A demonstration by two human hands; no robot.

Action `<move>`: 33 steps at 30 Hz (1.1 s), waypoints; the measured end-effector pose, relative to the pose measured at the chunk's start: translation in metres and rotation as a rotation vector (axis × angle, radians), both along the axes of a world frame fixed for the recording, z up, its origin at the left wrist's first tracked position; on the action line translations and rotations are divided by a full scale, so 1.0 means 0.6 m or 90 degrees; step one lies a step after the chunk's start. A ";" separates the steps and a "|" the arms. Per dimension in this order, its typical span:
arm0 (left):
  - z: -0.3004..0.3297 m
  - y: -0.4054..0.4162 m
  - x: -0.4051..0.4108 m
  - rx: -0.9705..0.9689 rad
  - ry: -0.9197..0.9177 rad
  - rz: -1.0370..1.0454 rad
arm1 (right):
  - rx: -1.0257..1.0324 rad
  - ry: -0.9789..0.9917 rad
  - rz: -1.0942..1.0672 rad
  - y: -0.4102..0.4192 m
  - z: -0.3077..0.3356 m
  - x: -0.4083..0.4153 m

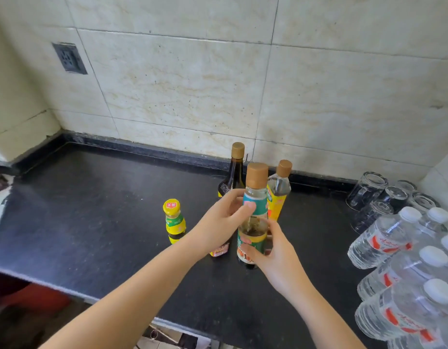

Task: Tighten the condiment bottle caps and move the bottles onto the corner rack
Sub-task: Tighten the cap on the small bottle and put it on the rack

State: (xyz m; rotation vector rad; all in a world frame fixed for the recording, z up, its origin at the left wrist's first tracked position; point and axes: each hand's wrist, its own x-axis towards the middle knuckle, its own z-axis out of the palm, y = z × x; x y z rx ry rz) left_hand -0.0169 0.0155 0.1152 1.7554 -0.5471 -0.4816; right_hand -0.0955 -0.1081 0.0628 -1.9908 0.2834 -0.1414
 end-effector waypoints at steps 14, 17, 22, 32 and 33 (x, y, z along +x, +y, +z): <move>-0.114 0.375 -0.194 0.134 0.016 0.448 | 0.098 -0.021 0.345 0.249 0.020 0.048; -0.130 0.436 -0.228 0.141 0.028 0.467 | 0.094 -0.004 0.391 0.325 0.010 0.040; -0.127 0.560 -0.268 0.154 0.024 0.487 | 0.102 0.009 0.427 0.469 -0.004 0.016; -0.148 0.744 -0.273 0.096 0.056 0.594 | 0.094 0.028 0.497 0.712 -0.012 0.052; -0.154 0.750 -0.267 0.096 0.060 0.577 | 0.095 0.029 0.500 0.730 -0.015 0.065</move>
